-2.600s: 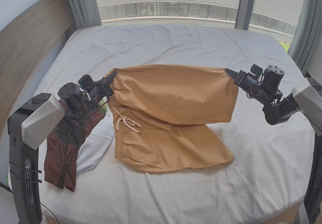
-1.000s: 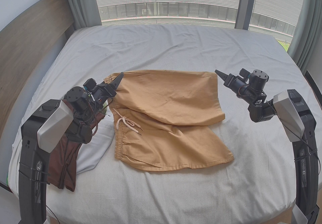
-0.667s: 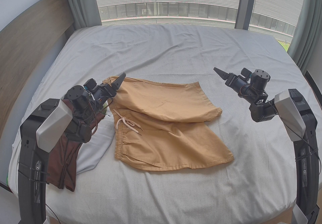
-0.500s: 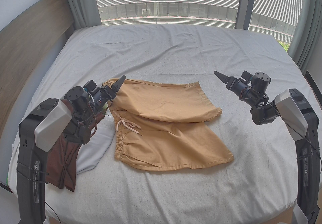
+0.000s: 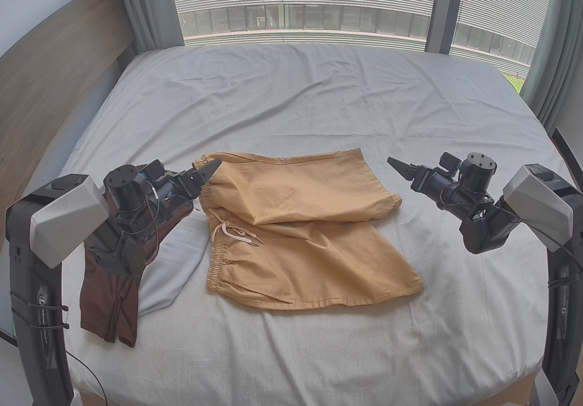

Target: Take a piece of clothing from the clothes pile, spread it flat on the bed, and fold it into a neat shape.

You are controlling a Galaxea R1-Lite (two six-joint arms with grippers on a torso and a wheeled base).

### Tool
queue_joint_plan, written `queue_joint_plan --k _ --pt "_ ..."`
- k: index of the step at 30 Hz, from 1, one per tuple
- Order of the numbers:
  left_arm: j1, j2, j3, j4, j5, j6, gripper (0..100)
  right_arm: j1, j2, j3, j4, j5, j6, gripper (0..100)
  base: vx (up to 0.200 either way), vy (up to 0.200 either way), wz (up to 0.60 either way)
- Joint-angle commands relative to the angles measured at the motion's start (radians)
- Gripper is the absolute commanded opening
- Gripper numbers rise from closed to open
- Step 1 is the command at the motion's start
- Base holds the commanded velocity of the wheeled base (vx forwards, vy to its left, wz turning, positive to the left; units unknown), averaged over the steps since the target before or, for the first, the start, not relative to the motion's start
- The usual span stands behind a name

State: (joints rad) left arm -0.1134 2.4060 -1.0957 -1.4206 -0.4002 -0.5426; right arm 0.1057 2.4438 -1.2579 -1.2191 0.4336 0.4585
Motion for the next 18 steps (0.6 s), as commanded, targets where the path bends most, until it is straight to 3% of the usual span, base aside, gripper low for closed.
queue_joint_plan --k 1,8,18 --pt "0.015 -0.123 0.126 -0.011 -0.019 0.001 100 0.006 -0.048 0.120 -0.036 0.000 -0.009 100 0.000 0.000 0.00" --pt "0.044 -0.209 0.326 -0.078 -0.085 0.001 100 0.009 -0.049 0.270 -0.105 0.002 -0.058 100 0.000 0.000 0.00" --pt "0.024 -0.188 0.364 -0.126 -0.103 0.004 100 0.015 -0.012 0.321 -0.103 0.002 -0.098 100 0.000 0.000 0.00"
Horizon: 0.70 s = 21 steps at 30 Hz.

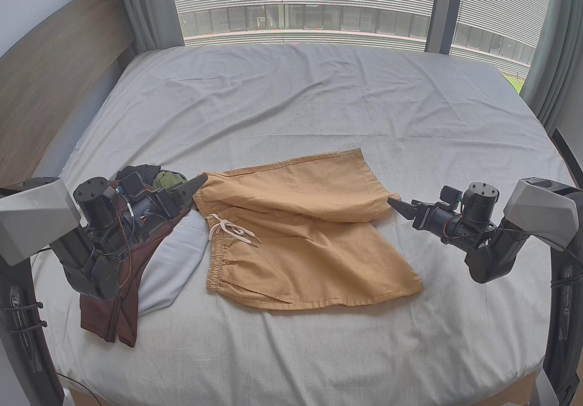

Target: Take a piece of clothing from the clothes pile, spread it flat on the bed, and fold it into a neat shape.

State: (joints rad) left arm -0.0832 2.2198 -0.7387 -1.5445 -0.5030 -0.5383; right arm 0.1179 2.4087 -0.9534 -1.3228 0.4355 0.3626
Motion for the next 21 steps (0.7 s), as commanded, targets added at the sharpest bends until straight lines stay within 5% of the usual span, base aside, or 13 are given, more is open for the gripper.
queue_joint_plan --k 1,21 --pt "-0.007 -0.002 0.007 -0.002 0.000 0.000 100 0.003 0.026 0.018 0.000 0.002 -0.002 100 0.000 0.000 0.00" --pt "-0.030 0.043 0.005 -0.002 0.003 0.029 100 0.022 0.119 0.064 0.040 0.002 -0.060 100 0.000 0.000 0.00"
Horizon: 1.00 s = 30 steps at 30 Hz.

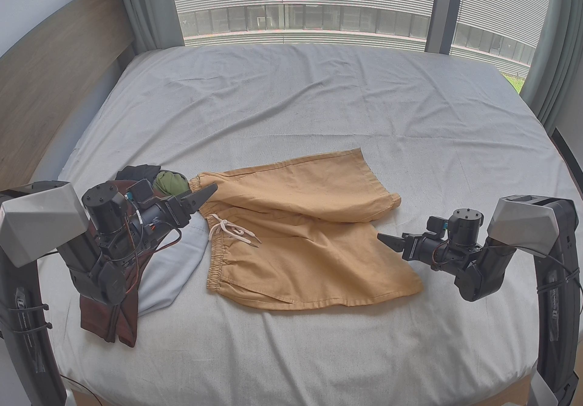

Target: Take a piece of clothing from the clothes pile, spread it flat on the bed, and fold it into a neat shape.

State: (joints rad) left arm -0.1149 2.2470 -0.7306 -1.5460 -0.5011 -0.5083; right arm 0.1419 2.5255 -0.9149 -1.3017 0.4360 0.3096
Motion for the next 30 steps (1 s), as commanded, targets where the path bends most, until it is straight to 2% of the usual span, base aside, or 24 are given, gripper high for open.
queue_joint_plan --k 1,5,12,13,24,30 --pt "0.001 0.017 -0.003 0.000 0.001 0.001 100 -0.004 0.001 0.028 0.036 0.001 -0.012 100 0.000 0.000 0.00" --pt "0.001 0.019 -0.003 0.000 0.003 0.001 100 -0.005 -0.001 0.039 0.067 0.001 -0.043 100 0.000 0.000 0.00" --pt "0.000 0.019 -0.003 0.000 0.001 0.001 100 0.005 0.004 0.041 0.056 0.001 -0.044 100 0.000 0.000 0.00" --pt "0.000 0.019 -0.003 0.000 0.001 0.001 100 0.005 0.004 0.041 0.056 0.001 -0.044 0 0.000 0.000 0.00" --pt "-0.002 0.026 -0.003 0.000 0.001 0.001 100 0.016 -0.005 0.071 0.056 0.007 -0.046 0 0.000 0.000 0.00" --pt "-0.002 0.031 -0.001 -0.002 0.001 0.001 100 0.031 -0.090 0.154 0.071 0.007 -0.067 0 0.000 0.000 0.00"
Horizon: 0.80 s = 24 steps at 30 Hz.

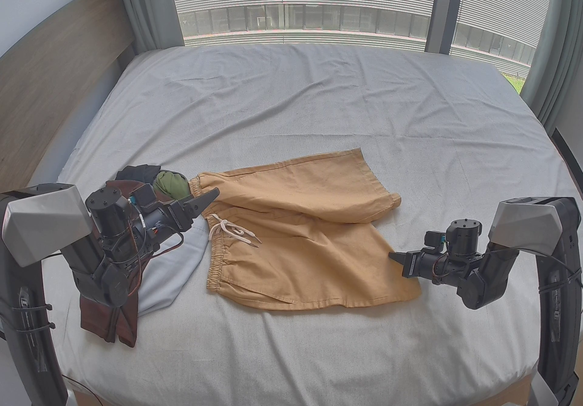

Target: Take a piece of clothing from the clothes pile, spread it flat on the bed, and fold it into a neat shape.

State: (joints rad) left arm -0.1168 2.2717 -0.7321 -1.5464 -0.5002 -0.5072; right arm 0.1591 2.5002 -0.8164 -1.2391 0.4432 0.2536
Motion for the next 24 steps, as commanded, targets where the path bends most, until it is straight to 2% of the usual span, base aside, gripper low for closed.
queue_joint_plan --k 1,8,17,24 --pt "0.000 0.006 0.000 -0.001 0.000 -0.001 100 0.020 -0.075 0.071 0.013 0.000 -0.017 0 0.000 0.000 0.00" --pt "0.000 0.006 0.003 -0.001 0.000 -0.001 100 0.057 -0.142 0.126 0.099 0.000 -0.080 0 0.000 0.000 0.00" --pt "-0.001 0.012 0.005 -0.001 0.000 0.001 100 0.072 -0.146 0.105 0.066 0.000 -0.077 0 0.000 0.000 0.00" --pt "-0.004 0.012 0.005 -0.001 0.000 0.003 100 0.128 -0.149 0.106 0.047 0.000 -0.074 0 0.000 0.000 0.00"
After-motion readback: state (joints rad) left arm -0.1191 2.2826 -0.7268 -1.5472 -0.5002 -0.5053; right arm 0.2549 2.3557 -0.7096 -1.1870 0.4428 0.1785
